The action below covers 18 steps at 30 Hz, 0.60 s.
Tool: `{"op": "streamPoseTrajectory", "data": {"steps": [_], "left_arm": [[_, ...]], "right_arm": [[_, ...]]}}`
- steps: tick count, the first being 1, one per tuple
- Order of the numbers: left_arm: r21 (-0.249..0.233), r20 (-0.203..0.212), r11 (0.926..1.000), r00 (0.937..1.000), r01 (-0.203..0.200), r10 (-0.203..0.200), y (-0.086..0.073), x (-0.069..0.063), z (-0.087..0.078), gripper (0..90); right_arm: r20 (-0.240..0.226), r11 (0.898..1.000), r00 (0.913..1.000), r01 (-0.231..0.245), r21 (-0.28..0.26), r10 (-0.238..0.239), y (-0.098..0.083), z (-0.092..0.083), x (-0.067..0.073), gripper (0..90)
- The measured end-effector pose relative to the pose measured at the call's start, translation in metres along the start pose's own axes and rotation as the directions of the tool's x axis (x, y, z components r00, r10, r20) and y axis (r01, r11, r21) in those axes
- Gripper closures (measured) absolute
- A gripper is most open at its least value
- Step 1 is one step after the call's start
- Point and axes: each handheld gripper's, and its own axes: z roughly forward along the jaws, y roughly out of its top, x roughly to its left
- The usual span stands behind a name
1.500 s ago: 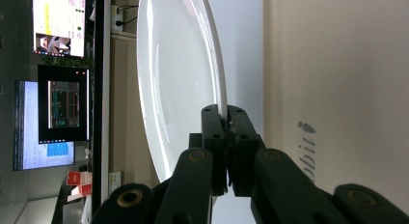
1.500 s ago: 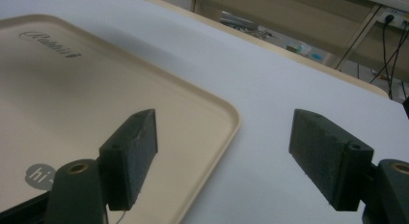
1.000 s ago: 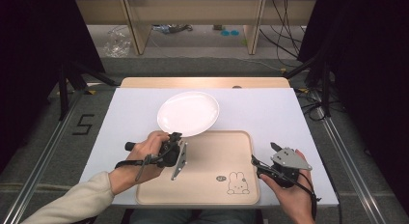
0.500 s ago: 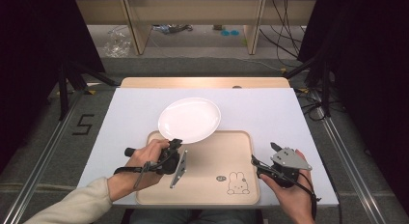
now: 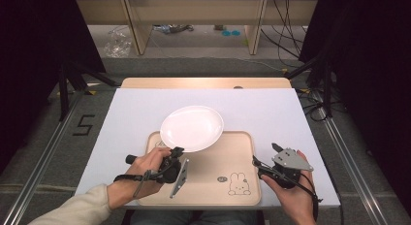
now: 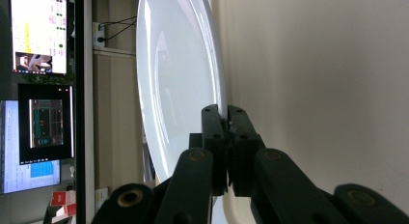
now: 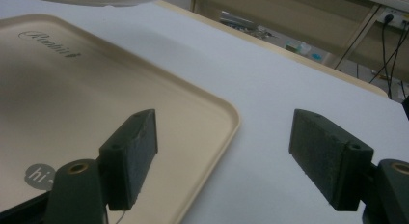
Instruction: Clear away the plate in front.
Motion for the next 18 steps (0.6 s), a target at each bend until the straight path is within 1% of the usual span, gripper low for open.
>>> {"op": "streamPoseTrajectory", "data": {"steps": [4, 18], "left_arm": [[0.005, 0.009, 1.0000, 1.0000, -0.002, 0.002, -0.001, -0.002, 0.000, 87.9], [-0.009, 0.040, 0.9999, 0.9991, -0.013, 0.013, 0.003, -0.012, -0.001, 87.8]], "right_arm": [[0.000, 1.000, 1.0000, 0.000, 0.002, 0.000, 0.000, 0.000, 0.000, 26.5], [0.000, 1.000, 1.0000, 0.001, 0.004, -0.001, 0.000, 0.000, 0.000, 26.5]]}}
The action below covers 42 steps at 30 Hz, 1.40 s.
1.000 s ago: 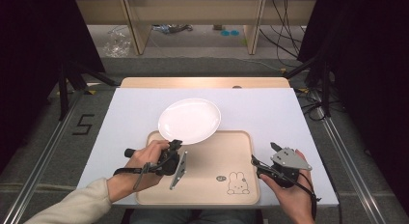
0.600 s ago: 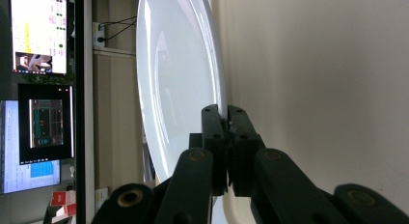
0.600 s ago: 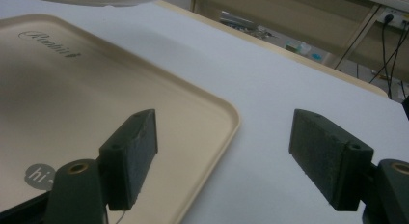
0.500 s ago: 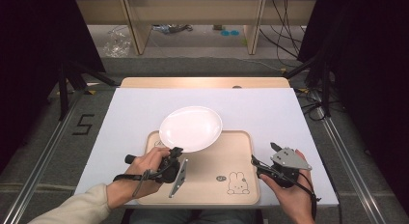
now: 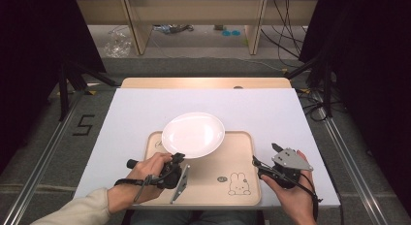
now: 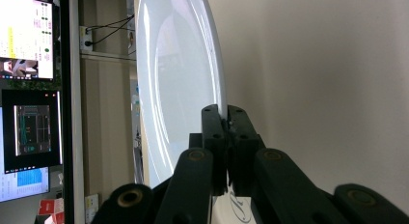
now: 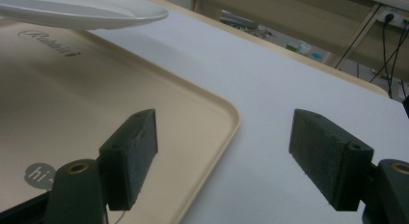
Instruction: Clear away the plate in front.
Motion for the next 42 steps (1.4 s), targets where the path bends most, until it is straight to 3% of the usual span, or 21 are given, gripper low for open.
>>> {"op": "streamPoseTrajectory", "data": {"steps": [42], "left_arm": [[-0.024, 0.072, 0.9997, 0.9974, -0.009, 0.010, 0.003, -0.026, -0.001, 87.7]], "right_arm": [[0.002, 1.000, 1.0000, 0.010, 0.003, -0.010, 0.000, 0.000, -0.001, 26.5]]}}
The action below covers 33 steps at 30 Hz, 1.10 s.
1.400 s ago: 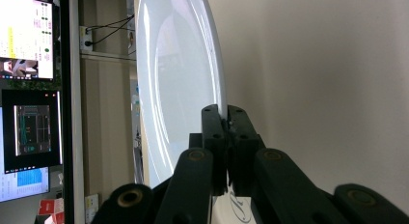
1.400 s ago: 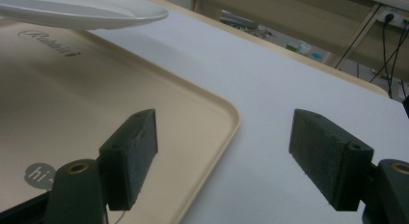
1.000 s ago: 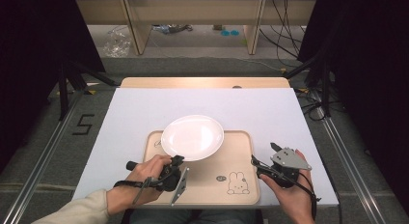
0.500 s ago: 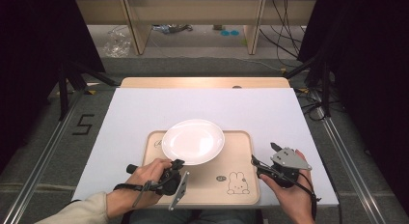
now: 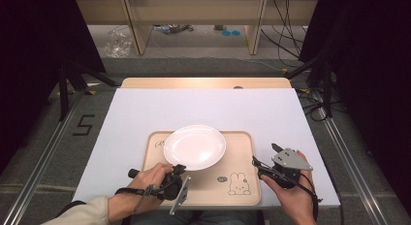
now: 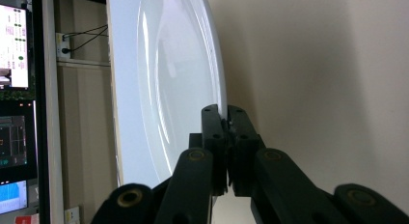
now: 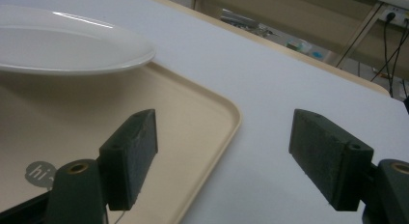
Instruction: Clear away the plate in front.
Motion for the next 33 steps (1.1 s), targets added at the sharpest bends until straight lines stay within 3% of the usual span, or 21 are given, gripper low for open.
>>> {"op": "streamPoseTrajectory", "data": {"steps": [27, 31, 33], "left_arm": [[-0.023, 0.056, 0.9997, 0.9984, 0.002, -0.001, 0.0013, -0.0081, 0.0075, 87.5], [-0.032, 0.076, 0.9995, 0.9971, 0.008, -0.006, 0.0019, -0.0093, 0.0089, 86.9], [-0.043, 0.103, 0.9985, 0.9943, 0.033, -0.029, 0.0017, -0.0092, 0.0094, 86.8]], "right_arm": [[-0.002, 1.000, 1.0000, 0.001, -0.001, -0.001, 0.0002, -0.0004, 0.0001, 26.5], [-0.001, 1.000, 1.0000, 0.001, 0.001, -0.001, 0.0000, -0.0001, 0.0001, 26.5], [-0.002, 1.000, 1.0000, 0.001, -0.001, -0.001, 0.0002, -0.0003, 0.0002, 26.5]]}}
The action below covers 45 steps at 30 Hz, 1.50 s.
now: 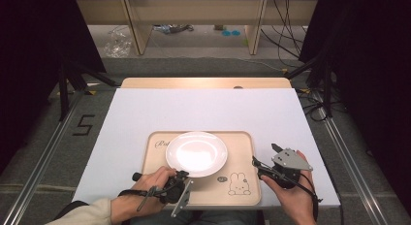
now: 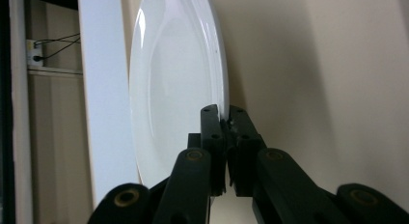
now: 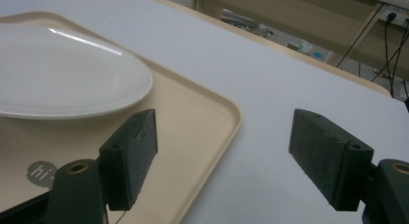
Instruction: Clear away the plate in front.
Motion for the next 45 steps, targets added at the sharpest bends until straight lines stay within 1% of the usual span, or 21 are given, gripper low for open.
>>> {"op": "streamPoseTrajectory", "data": {"steps": [5, 11, 19, 23, 26, 27, 28, 30, 32, 33, 35, 36, 37, 38, 39, 40, 41, 42, 43, 44, 45], "left_arm": [[-0.008, 0.011, 0.9999, 0.9999, 0.009, -0.009, -0.001, 0.001, 0.001, 86.2], [-0.009, 0.058, 0.9993, 0.9977, 0.036, -0.035, -0.004, -0.001, 0.005, 83.5], [-0.006, 0.140, 0.9961, 0.9864, 0.088, -0.086, -0.009, 0.000, 0.012, 76.4], [-0.011, 0.148, 0.9955, 0.9846, 0.094, -0.092, -0.011, 0.000, 0.015, 69.7], [-0.031, 0.160, 0.9919, 0.9801, 0.123, -0.117, -0.014, 0.003, 0.015, 61.3], [-0.071, 0.179, 0.9790, 0.9680, 0.191, -0.176, -0.014, 0.002, 0.017, 57.1], [-0.061, 0.182, 0.9819, 0.9693, 0.179, -0.166, -0.015, 0.005, 0.015, 51.8], [-0.085, 0.176, 0.9737, 0.9650, 0.212, -0.194, -0.017, 0.009, 0.014, 45.8], [-0.108, 0.189, 0.9606, 0.9539, 0.256, -0.233, -0.019, 0.013, 0.012, 37.3], [-0.116, 0.191, 0.9505, 0.9457, 0.288, -0.263, -0.020, 0.015, 0.012, 35.1], [-0.145, 0.217, 0.9224, 0.9211, 0.358, -0.324, -0.024, 0.017, 0.010, 32.0], [-0.167, 0.221, 0.9120, 0.9157, 0.375, -0.336, -0.026, 0.020, 0.009, 30.8], [-0.169, 0.230, 0.8931, 0.8980, 0.417, -0.375, -0.028, 0.020, 0.007, 30.4], [-0.177, 0.242, 0.8652, 0.8727, 0.469, -0.424, -0.030, 0.021, 0.006, 25.9], [-0.198, 0.237, 0.8531, 0.8680, 0.483, -0.436, -0.033, 0.023, 0.004, 22.6], [-0.210, 0.233, 0.8377, 0.8579, 0.504, -0.458, -0.035, 0.024, 0.002, 22.1], [-0.220, 0.223, 0.8266, 0.8517, 0.518, -0.474, -0.038, 0.026, 0.000, 19.8], [-0.243, 0.210, 0.8096, 0.8438, 0.534, -0.494, -0.040, 0.027, -0.002, 18.3], [-0.265, 0.198, 0.7897, 0.8326, 0.553, -0.517, -0.044, 0.030, -0.005, 17.5], [-0.276, 0.194, 0.7768, 0.8244, 0.566, -0.532, -0.046, 0.031, -0.007, 16.4], [-0.304, 0.182, 0.7546, 0.8128, 0.582, -0.553, -0.050, 0.032, -0.009, 15.9]], "right_arm": [[0.000, 1.000, 1.0000, 0.000, 0.003, 0.000, 0.000, 0.000, 0.000, 26.5], [-0.001, 1.000, 1.0000, 0.000, 0.004, 0.000, 0.000, 0.000, 0.000, 26.5], [-0.004, 1.000, 1.0000, -0.004, 0.002, 0.004, -0.001, 0.001, 0.000, 26.5], [-0.005, 1.000, 1.0000, -0.005, 0.004, 0.005, -0.001, 0.001, 0.000, 26.5], [-0.006, 1.000, 1.0000, -0.005, 0.006, 0.005, -0.001, 0.001, 0.000, 26.5], [-0.006, 1.000, 1.0000, -0.005, 0.004, 0.005, -0.001, 0.001, 0.000, 26.5], [-0.007, 1.000, 1.0000, -0.007, 0.004, 0.007, -0.001, 0.001, 0.000, 26.5], [-0.007, 1.000, 0.9999, -0.007, 0.004, 0.008, -0.001, 0.001, 0.001, 26.5], [-0.005, 1.000, 1.0000, -0.007, 0.003, 0.007, -0.001, 0.001, 0.000, 26.4], [-0.008, 1.000, 0.9999, -0.009, 0.004, 0.010, -0.001, 0.001, 0.000, 26.3], [-0.009, 1.000, 0.9999, -0.012, 0.003, 0.012, -0.001, 0.001, 0.000, 26.1], [-0.009, 1.000, 0.9999, -0.013, 0.000, 0.013, -0.001, 0.001, 0.000, 25.9], [-0.009, 1.000, 0.9999, -0.012, -0.002, 0.012, -0.001, 0.001, 0.000, 25.7], [-0.016, 1.000, 0.9998, -0.012, 0.002, 0.012, 0.000, 0.000, 0.000, 25.5], [-0.016, 1.000, 0.9998, -0.015, -0.007, 0.014, -0.001, 0.001, 0.000, 25.0], [-0.022, 1.000, 0.9996, -0.019, -0.009, 0.019, -0.001, 0.001, 0.000, 24.8], [-0.025, 1.000, 0.9994, -0.024, -0.012, 0.024, -0.001, 0.001, 0.000, 24.4], [-0.036, 1.000, 0.9990, -0.027, -0.006, 0.026, 0.000, 0.000, 0.000, 24.2], [-0.043, 0.999, 0.9979, -0.049, -0.011, 0.049, -0.001, 0.000, 0.001, 23.7], [-0.050, 0.999, 0.9974, -0.052, -0.013, 0.052, 0.000, 0.000, -0.001, 23.1], [-0.045, 0.998, 0.9976, -0.053, -0.024, 0.052, -0.001, 0.000, -0.001, 22.9]]}}
